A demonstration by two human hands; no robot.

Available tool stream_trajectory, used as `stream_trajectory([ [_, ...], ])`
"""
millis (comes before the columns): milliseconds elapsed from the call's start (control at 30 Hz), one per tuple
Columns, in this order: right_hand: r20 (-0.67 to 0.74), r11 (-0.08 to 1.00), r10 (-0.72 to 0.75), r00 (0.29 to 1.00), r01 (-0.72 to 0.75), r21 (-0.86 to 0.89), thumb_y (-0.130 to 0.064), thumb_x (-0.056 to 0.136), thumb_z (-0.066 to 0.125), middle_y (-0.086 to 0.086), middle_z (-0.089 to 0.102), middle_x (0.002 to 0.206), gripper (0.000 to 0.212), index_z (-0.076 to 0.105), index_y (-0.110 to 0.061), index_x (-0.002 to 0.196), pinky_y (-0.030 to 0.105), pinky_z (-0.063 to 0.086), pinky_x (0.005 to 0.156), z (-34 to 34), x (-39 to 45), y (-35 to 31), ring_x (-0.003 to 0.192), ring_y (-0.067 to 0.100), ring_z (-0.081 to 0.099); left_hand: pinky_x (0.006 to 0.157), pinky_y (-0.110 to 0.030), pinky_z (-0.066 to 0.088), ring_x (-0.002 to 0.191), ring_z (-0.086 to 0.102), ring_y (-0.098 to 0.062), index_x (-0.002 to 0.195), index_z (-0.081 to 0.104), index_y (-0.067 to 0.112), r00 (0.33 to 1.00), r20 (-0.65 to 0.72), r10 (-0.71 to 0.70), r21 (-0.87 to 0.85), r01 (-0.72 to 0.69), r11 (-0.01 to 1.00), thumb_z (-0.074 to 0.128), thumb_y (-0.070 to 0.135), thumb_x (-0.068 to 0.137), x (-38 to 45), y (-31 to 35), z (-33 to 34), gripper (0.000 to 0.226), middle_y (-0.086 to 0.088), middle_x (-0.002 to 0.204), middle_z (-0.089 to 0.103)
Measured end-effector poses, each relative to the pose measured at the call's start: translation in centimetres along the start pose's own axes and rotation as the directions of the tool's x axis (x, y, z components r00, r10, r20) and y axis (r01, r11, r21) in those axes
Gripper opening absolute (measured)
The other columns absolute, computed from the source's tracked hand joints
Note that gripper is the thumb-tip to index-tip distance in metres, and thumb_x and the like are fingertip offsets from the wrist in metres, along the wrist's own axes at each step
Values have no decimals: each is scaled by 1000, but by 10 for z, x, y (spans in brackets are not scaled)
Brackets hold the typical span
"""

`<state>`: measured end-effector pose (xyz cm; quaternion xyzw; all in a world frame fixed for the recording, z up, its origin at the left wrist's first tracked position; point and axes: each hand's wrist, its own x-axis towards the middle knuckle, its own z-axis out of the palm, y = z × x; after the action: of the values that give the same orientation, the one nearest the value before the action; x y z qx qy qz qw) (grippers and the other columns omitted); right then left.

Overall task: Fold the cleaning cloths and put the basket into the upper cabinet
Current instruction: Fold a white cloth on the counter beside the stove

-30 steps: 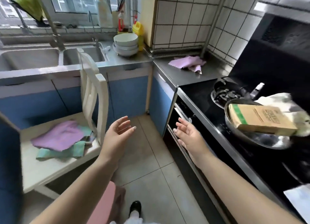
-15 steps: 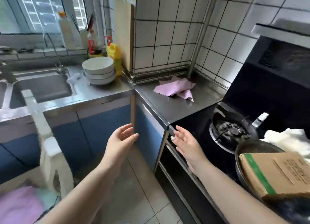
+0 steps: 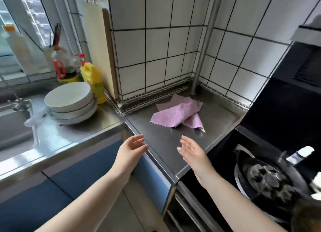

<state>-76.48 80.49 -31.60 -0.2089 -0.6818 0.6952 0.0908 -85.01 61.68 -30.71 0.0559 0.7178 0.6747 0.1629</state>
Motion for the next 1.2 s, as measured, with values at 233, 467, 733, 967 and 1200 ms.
stream_trajectory([
  [233, -103, 995, 99, 990, -99, 8, -8, 90, 58, 1, 50, 135, 43, 47, -17, 131, 26, 35, 98, -1, 98, 5, 120, 9, 46, 92, -27, 48, 105, 62, -13, 109, 60, 22, 995, 81, -62, 124, 51, 991, 68, 8, 84, 112, 8, 13, 31, 2, 112, 65],
  [467, -244, 978, 201, 949, -208, -4, 6, 88, 55, 9, 50, 134, 44, 48, -8, 130, 28, 36, 103, 0, 156, 30, 126, 21, 46, 74, -10, 45, 99, 61, -6, 115, 60, 18, 966, 240, -94, 299, 19, 954, 66, 10, 85, 192, -2, 26, 32, 6, 109, 64],
  [733, -442, 937, 289, 849, -345, -49, 10, 87, 53, 11, 51, 133, 46, 47, -5, 130, 26, 37, 98, 21, 209, 46, 123, 23, 49, 79, -5, 46, 93, 64, -8, 107, 66, 12, 840, 542, 1, 524, -338, 782, 66, 4, 82, 298, -20, 35, 26, 6, 101, 66],
  [967, -572, 883, 346, 744, -465, -71, 4, 84, 55, -1, 59, 106, 32, 55, -27, 95, 27, 43, 88, 30, 244, 64, 103, 13, 55, 97, -33, 41, 122, 49, -19, 125, 57, 26, 667, 742, -60, 626, -658, 418, 66, 25, 80, 346, -54, 55, 46, 6, 132, 52],
  [1200, -638, 895, 290, 713, -438, -82, 6, 83, 55, 1, 60, 97, 39, 63, -14, 115, 14, 40, 74, 36, 264, 72, 86, 13, 55, 66, -36, 47, 84, 63, -25, 84, 69, 29, 566, 824, 27, 547, -806, 228, 75, 29, 64, 366, -77, 57, 20, 7, 96, 63],
])
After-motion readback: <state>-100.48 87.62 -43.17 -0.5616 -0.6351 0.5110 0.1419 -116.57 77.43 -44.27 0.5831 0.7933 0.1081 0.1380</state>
